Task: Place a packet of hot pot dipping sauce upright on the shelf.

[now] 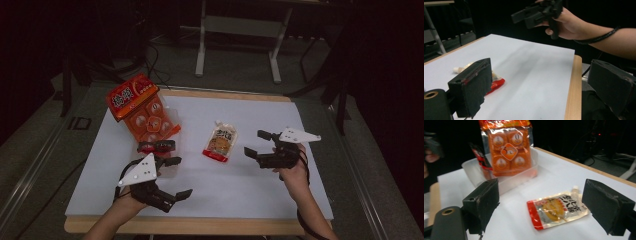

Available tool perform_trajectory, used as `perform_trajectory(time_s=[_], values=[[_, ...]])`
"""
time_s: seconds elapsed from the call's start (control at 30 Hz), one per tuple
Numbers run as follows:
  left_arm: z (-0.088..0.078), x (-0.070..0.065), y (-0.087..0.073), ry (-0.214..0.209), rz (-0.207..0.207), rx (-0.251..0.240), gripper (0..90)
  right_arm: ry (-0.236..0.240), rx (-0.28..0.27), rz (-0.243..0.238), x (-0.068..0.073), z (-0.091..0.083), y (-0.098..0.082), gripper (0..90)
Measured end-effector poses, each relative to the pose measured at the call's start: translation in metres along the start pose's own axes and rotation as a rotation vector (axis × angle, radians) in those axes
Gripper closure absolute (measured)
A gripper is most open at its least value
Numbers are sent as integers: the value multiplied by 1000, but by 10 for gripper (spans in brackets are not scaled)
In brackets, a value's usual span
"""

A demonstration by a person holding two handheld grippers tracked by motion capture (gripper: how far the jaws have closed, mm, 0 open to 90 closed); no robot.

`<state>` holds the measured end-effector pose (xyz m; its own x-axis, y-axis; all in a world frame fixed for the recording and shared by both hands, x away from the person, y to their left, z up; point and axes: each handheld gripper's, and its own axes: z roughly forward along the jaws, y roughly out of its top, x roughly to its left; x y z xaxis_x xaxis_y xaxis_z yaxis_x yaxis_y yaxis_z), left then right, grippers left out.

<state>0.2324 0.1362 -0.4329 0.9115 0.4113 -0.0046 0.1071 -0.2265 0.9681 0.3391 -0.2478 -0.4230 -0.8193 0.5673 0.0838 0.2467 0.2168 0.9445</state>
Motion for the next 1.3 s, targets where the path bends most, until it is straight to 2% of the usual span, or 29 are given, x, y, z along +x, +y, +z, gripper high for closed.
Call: perform_trajectory(time_s=[0.03, 0.13, 0.2, 0.23, 0.4, 0.47, 0.5, 0.53, 0.57, 0.63, 0.8, 0.83, 1.0, 1.07, 1.1, 1.13, 1.23, 1.3], values=[[3, -3, -3, -14, -4, 4, 62, 2, 0, 5, -3, 3, -1, 144], [5, -6, -6, -20, -8, 13, 62, -9, 2, 15, -5, 6, -2, 141], [7, -10, -10, -22, -5, 20, 62, -9, 5, 31, -9, 9, -3, 137], [10, -14, -14, -25, -4, 25, 62, -13, 18, 55, -13, 13, -4, 134], [13, -21, -23, -7, 17, 13, 62, -38, 30, 74, -20, 24, -8, 117], [17, -24, -27, -11, 4, 16, 62, -41, 39, 90, -23, 29, -11, 117], [21, -25, -30, -19, 5, 22, 62, -62, 52, 84, -25, 36, -14, 141], [21, -25, -30, -19, 5, 22, 62, -62, 52, 84, -25, 36, -14, 141], [24, -26, -33, -29, 2, 34, 62, -73, 62, 78, -28, 42, -16, 192], [25, -27, -33, -32, 7, 33, 62, -77, 66, 77, -31, 47, -18, 223], [25, -27, -34, -31, 3, 28, 62, -88, 94, 66, -36, 60, -20, 267], [25, -27, -35, -25, 3, 28, 62, -99, 110, 58, -38, 67, -20, 278], [24, -26, -35, -20, 2, 25, 62, -117, 136, 61, -44, 81, -21, 315], [24, -26, -36, -17, 0, 24, 62, -112, 140, 69, -46, 84, -22, 319], [26, -26, -37, -13, 1, 29, 62, -108, 164, 92, -53, 93, -25, 361], [26, -26, -38, -14, -4, 28, 62, -102, 172, 105, -55, 96, -26, 361], [27, -27, -39, -13, 0, 32, 62, -125, 188, 132, -61, 104, -29, 370], [27, -28, -39, -11, 7, 38, 62, -148, 197, 133, -65, 109, -32, 386]])
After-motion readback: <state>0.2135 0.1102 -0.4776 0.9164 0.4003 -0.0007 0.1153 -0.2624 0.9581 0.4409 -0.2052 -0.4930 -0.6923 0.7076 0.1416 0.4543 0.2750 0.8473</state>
